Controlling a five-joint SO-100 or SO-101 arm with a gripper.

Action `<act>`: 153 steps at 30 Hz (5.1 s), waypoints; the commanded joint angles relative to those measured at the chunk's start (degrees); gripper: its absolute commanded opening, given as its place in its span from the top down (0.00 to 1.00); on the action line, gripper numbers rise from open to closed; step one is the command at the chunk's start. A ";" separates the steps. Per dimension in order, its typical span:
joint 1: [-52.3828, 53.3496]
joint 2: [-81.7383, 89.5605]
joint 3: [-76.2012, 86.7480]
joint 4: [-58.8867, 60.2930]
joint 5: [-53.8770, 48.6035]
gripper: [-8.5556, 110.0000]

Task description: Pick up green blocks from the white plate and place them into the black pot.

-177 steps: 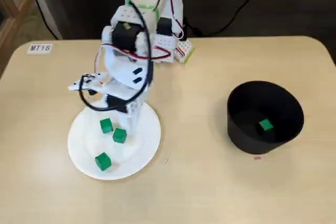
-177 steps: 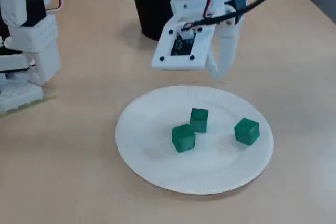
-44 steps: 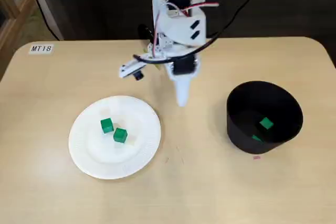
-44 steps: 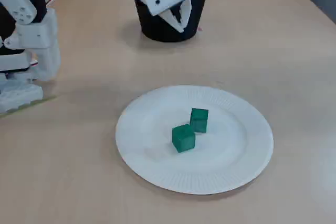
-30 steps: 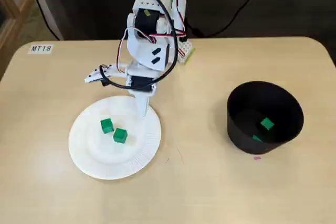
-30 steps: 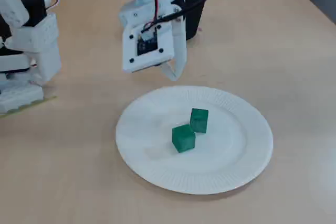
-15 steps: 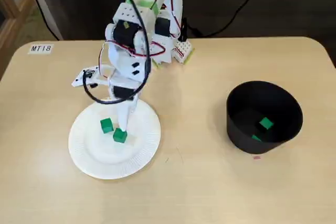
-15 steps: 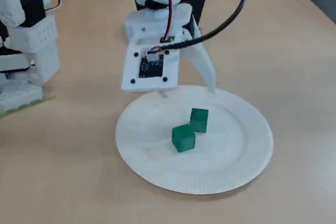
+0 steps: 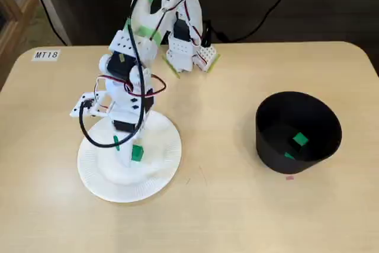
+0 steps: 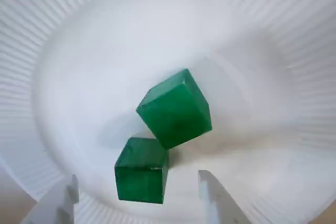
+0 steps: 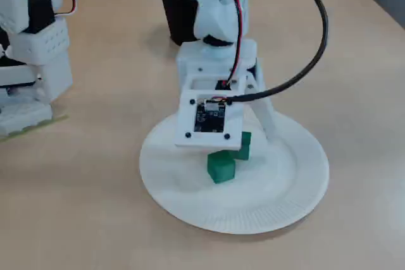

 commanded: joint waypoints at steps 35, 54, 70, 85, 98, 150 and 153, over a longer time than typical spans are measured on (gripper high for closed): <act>-14.85 39.11 -3.08 -3.52 7.38 0.95; -58.01 48.34 36.74 -52.47 22.24 0.95; -60.12 42.89 40.25 -53.09 18.63 0.80; -55.28 48.16 35.60 -38.32 15.64 0.95; -16.79 52.03 21.36 0.62 12.83 0.95; 6.94 0.26 -3.78 1.32 39.46 0.73; 7.03 -0.62 -3.78 0.70 40.25 0.77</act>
